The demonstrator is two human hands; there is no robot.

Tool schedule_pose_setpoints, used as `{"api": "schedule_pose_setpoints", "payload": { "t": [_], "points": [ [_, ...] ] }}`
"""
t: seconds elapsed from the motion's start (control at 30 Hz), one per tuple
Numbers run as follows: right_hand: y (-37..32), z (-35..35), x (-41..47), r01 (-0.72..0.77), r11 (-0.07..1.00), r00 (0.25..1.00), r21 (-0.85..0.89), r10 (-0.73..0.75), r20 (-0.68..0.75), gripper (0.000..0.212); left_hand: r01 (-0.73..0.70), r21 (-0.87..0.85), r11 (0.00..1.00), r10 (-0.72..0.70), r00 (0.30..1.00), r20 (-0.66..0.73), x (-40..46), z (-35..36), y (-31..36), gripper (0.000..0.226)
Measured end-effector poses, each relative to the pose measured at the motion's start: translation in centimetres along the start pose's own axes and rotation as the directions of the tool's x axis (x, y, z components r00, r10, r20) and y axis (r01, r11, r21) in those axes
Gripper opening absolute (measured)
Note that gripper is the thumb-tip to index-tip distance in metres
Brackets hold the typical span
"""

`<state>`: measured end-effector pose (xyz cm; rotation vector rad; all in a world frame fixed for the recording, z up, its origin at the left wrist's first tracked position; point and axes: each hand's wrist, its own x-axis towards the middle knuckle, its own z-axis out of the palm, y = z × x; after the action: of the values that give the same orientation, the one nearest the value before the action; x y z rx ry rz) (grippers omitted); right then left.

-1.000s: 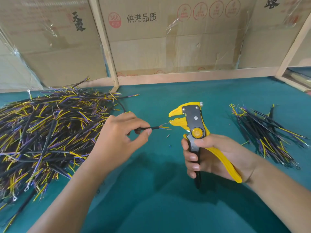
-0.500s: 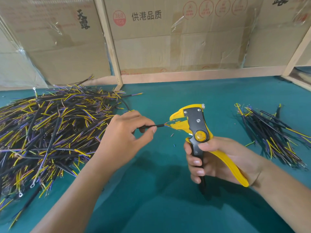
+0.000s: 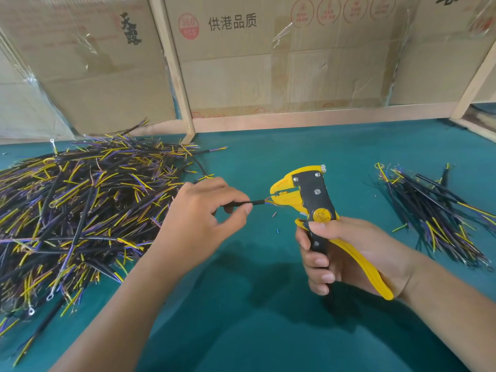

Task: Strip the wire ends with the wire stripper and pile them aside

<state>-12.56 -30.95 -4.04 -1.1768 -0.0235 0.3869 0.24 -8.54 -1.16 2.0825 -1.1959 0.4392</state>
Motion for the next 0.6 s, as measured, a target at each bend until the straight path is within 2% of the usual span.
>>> {"api": "schedule_pose_setpoints", "payload": {
  "t": [0.13,0.37,0.5,0.6],
  "points": [
    [-0.19,0.24,0.13,-0.019,0.999,0.999,0.044,0.018,0.031,0.040,-0.017,0.018,1.000,0.017,1.000,0.003,0.01,-0.07,-0.05,0.013],
    [-0.43,0.27,0.16,0.065,0.997,0.990,0.034,-0.060,-0.126,0.046,0.011,0.001,1.000,-0.011,1.000,-0.012,-0.16,0.10,-0.63,0.013],
    [-0.91,0.01,0.09,0.143,0.989,0.977,0.035,-0.136,-0.166,0.045,0.040,0.000,0.999,-0.040,0.999,-0.029,-0.09,-0.01,-0.92,0.013],
    [-0.92,0.00,0.59,0.275,0.954,0.943,0.119,-0.243,-0.228,0.032,0.037,0.006,0.999,-0.036,0.999,-0.021,-0.13,0.01,-0.82,0.015]
  ]
}}
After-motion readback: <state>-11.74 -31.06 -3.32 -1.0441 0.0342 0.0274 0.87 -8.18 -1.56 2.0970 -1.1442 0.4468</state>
